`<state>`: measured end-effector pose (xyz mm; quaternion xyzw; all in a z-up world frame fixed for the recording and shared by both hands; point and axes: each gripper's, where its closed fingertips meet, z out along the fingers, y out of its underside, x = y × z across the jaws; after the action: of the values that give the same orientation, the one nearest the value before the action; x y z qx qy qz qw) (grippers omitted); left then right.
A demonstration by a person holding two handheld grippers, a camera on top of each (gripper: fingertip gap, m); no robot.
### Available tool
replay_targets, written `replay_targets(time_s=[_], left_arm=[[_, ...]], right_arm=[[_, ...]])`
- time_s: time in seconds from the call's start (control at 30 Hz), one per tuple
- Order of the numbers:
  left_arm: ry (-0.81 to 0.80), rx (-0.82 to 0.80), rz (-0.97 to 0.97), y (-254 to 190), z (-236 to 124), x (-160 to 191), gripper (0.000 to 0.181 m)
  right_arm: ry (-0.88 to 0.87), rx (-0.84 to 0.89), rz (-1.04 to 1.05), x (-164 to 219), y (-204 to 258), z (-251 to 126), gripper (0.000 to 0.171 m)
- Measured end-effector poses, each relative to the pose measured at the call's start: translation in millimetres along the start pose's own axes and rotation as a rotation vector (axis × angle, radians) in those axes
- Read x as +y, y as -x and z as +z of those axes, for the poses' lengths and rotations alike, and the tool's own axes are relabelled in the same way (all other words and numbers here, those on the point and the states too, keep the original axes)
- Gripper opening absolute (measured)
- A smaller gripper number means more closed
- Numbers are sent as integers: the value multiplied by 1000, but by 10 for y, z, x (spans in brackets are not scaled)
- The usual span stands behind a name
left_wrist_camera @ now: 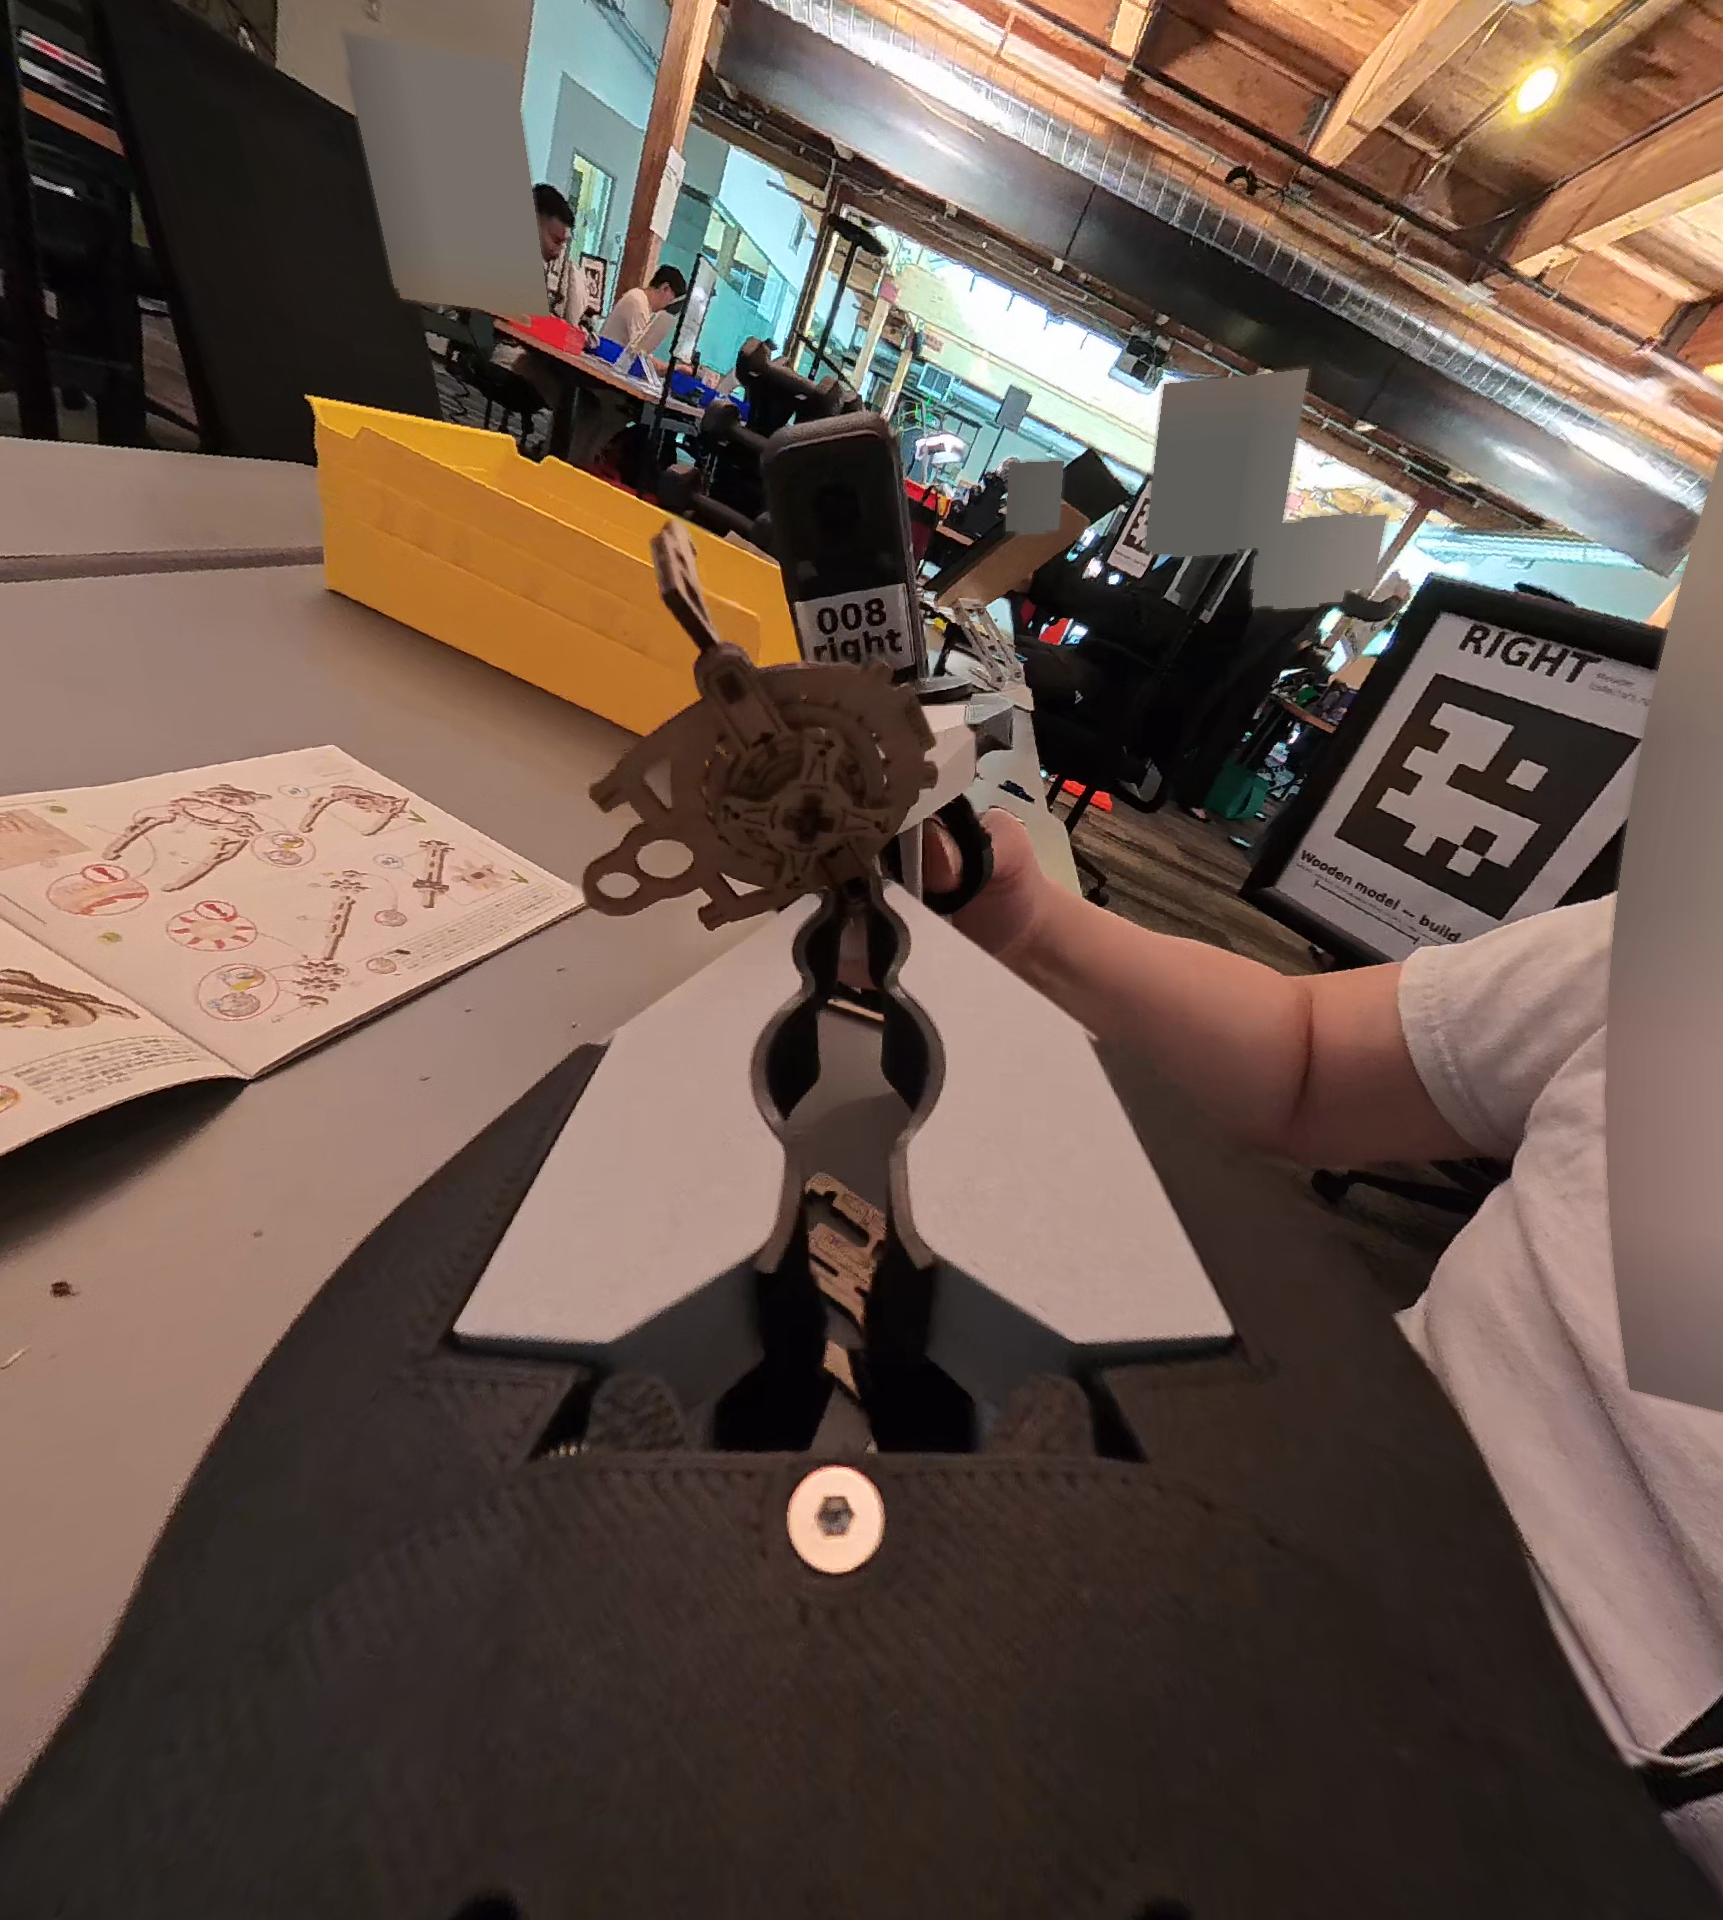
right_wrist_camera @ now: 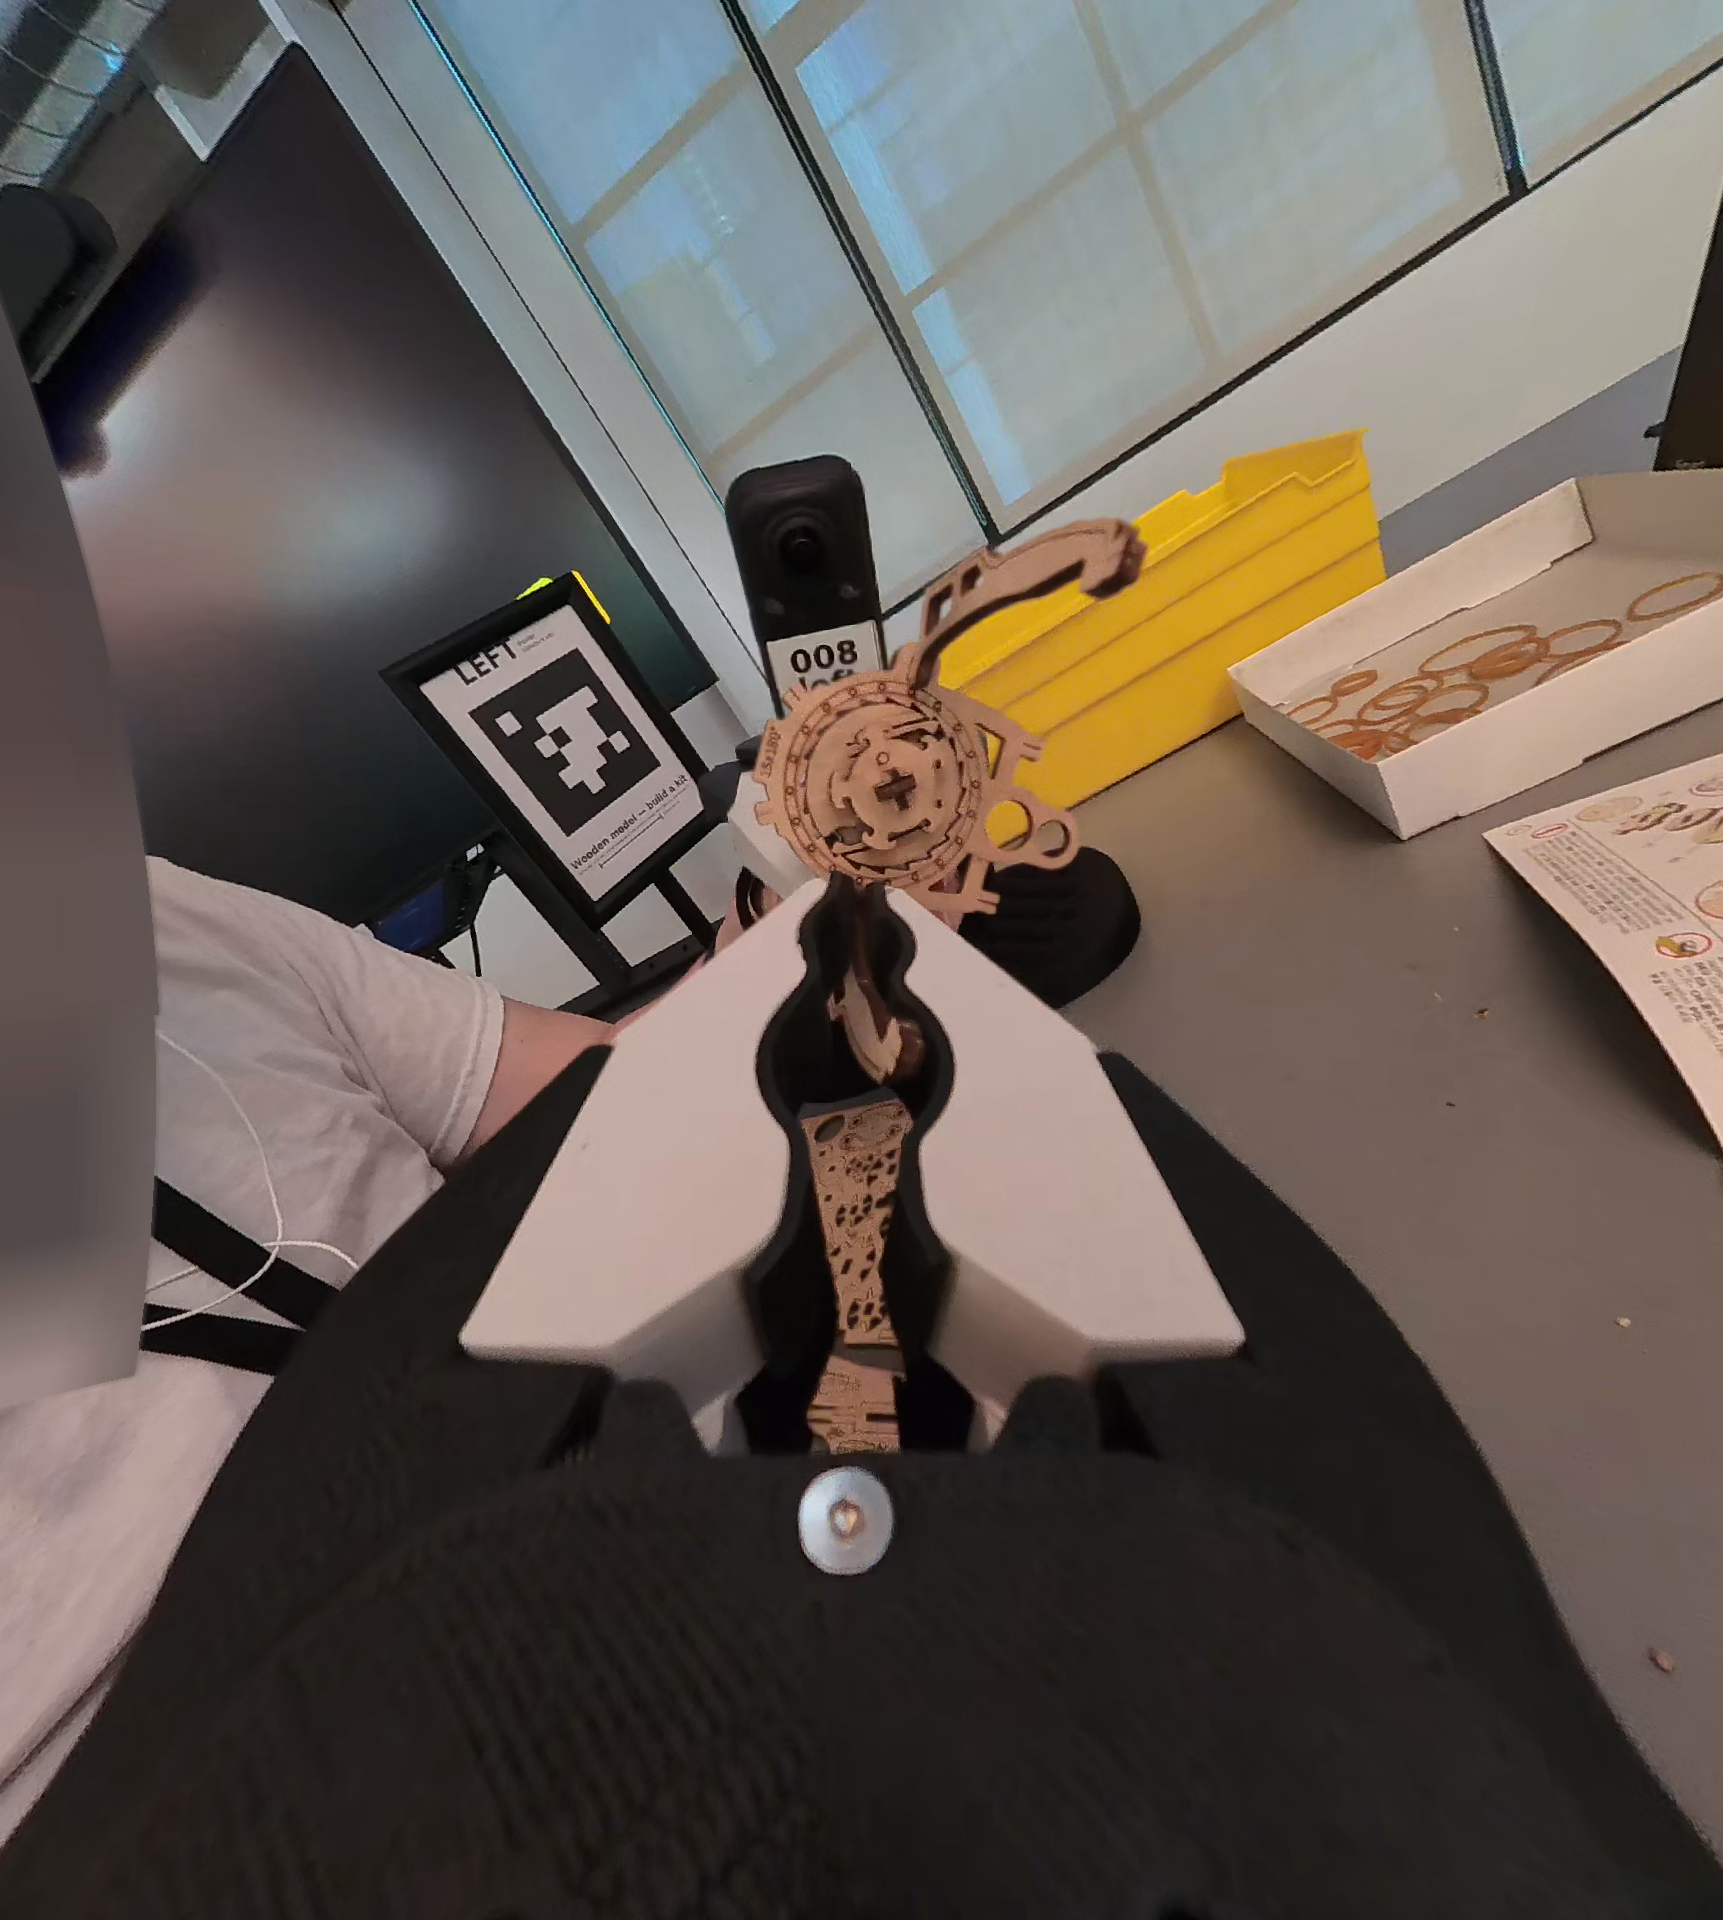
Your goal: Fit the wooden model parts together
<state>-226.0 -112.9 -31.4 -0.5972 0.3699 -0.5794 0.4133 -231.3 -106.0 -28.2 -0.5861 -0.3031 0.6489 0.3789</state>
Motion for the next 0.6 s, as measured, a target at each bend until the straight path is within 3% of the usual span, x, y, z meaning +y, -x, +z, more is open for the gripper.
replay_targets(time_s=[0.6], left_arm=[[-7, 10, 19, -53, -5, -37, 7]], right_arm=[[9, -45, -53, -46, 93, -13, 0]])
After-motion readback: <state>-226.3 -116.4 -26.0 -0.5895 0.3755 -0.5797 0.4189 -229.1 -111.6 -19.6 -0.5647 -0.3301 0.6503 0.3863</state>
